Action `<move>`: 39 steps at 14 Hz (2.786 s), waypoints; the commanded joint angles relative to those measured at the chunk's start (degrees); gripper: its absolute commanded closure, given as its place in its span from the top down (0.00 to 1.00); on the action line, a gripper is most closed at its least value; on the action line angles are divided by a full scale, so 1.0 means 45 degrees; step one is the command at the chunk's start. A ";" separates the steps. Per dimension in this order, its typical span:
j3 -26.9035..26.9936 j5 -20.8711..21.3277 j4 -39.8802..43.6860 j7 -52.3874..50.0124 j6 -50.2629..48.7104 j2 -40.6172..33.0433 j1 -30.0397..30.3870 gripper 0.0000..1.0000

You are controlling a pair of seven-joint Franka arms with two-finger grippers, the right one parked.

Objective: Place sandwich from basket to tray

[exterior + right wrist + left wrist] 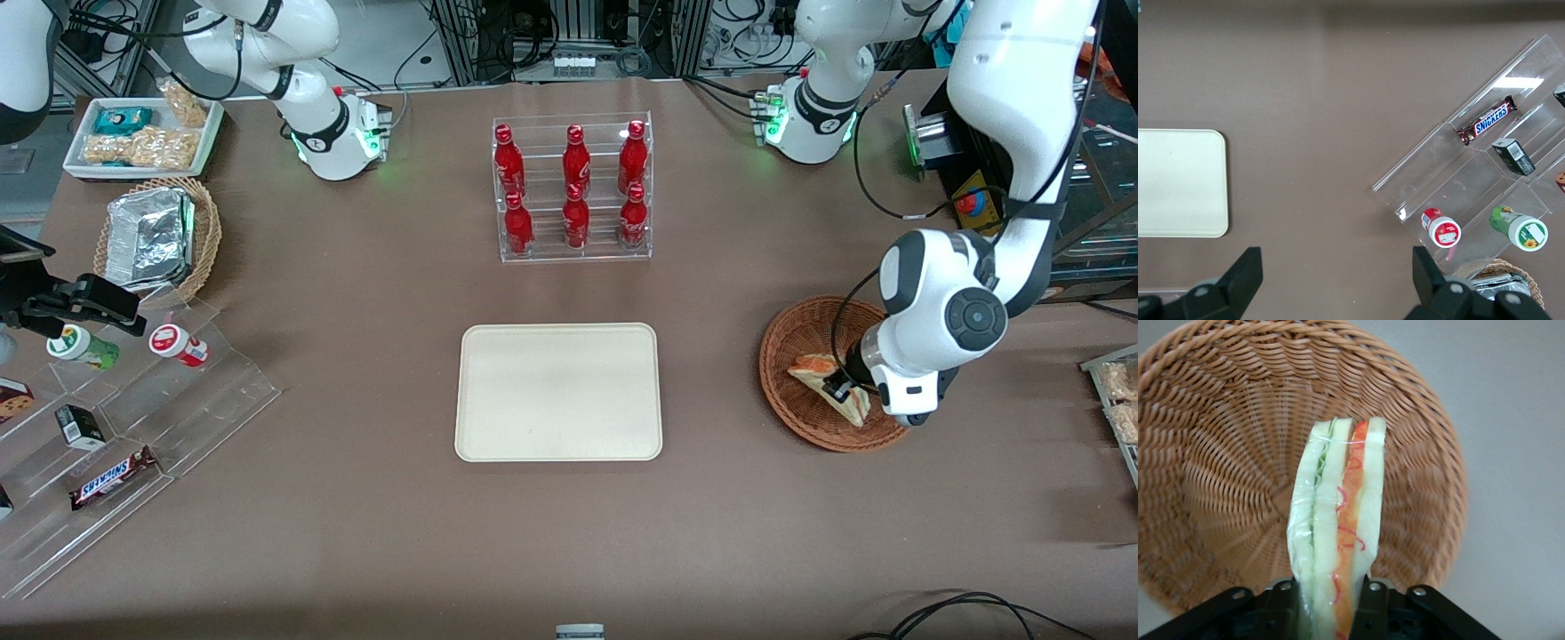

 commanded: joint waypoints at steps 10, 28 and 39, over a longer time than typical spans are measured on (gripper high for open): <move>-0.0123 0.1490 0.6414 0.0336 -0.2240 0.3983 -0.7676 0.07; 0.0344 0.2311 1.0250 0.0316 -0.2492 0.7174 -0.9105 1.00; 0.0561 -0.0754 1.0310 0.4510 -0.9575 0.2257 -0.6025 1.00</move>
